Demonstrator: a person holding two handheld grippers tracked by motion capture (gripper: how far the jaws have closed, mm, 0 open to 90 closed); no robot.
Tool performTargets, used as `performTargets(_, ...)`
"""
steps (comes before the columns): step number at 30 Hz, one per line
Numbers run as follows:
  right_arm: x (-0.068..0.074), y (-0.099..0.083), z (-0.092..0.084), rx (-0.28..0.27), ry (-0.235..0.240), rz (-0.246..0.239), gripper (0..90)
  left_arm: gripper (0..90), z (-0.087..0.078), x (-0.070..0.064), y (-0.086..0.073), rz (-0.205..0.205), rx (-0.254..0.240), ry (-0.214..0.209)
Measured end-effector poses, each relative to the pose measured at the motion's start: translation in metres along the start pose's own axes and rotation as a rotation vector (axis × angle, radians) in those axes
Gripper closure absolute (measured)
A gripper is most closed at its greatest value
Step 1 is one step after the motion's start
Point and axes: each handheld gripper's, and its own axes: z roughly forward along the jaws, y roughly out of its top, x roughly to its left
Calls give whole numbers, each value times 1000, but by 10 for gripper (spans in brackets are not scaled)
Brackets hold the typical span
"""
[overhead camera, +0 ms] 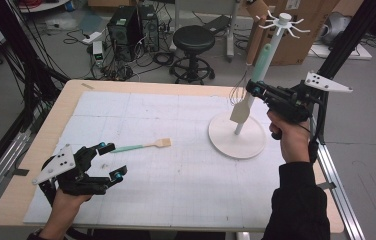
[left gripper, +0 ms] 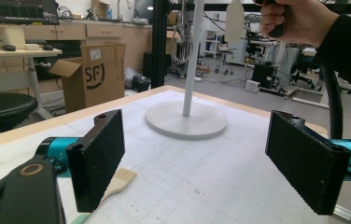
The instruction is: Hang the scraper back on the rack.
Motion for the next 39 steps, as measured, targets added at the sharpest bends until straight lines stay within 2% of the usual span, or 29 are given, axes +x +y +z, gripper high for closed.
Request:
performTargets(3,-5,6,0,-17,-13,4,842,203,2,-1,-1,-5,2,-4)
performTargets(10,-14,15,1,-12,-30,18,841,203,3,-2,0,-6,3,-12)
performTargets(22,-25,13,-1,4,-79,52,841,203,4,0,-1,-16,3,-16)
performTargets(27,-24,12,1,14,-99,45,829,203,4,0,-1,-19,5,-18)
performTargets(30,-21,12,-1,13,-138,27,660,203,4,0,-1,-20,4,-19)
performTargets(34,-16,10,-7,37,-223,-16,570,203,3,1,-2,-27,9,-27)
performTargets(39,-10,4,-25,37,-318,-57,446,203,1,3,-4,-37,3,-21)
